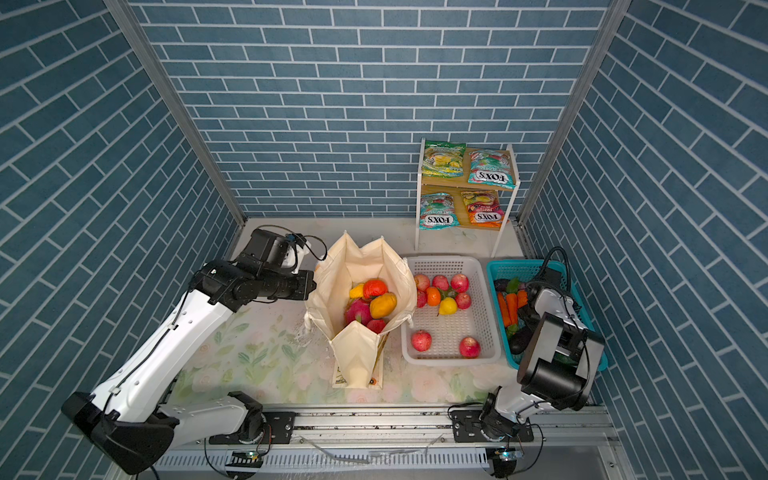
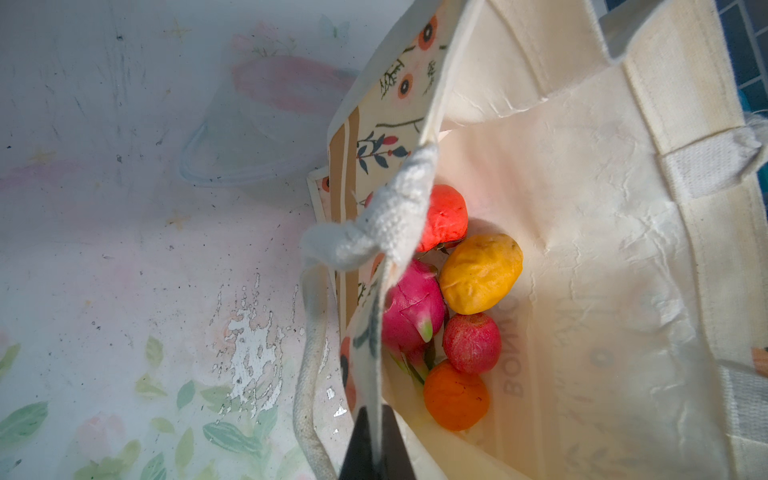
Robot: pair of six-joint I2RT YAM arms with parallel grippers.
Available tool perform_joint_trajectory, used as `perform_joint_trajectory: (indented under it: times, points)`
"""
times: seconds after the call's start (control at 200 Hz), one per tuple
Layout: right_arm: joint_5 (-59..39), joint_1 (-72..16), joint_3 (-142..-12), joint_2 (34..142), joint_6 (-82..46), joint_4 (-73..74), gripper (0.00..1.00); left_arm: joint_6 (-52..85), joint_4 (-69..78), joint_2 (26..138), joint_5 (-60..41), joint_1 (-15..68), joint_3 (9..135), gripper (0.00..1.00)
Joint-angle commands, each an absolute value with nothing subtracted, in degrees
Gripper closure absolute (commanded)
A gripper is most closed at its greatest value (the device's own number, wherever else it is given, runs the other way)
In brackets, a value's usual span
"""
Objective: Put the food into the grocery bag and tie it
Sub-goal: 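Lower the right gripper onto the purple eggplant in the teal basket and close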
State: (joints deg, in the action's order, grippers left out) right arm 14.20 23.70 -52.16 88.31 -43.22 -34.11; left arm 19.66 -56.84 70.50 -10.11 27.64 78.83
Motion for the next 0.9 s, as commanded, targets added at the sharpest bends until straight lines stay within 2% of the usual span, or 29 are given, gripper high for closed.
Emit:
perform_joint_trajectory:
  times: [0.0,0.405,0.68,0.895]
  points:
    - [11.89,24.17,-50.36,91.52,-43.74,-33.06,0.33,18.75,-56.07,71.03,-9.84,27.84,79.1,1.0]
    - [10.88,24.26,-50.36,92.7,-43.16,-31.29,0.29,18.79,-56.51,71.09,-9.54,27.83,79.87,1.0]
    - [9.43,24.28,-49.8,92.34,-43.32,-30.06,0.36,18.7,-56.78,71.28,-9.58,27.81,80.25,1.0]
    - [8.81,24.26,-51.6,88.36,-42.83,-33.12,0.28,18.8,-56.38,71.5,-9.56,27.85,79.9,1.0]
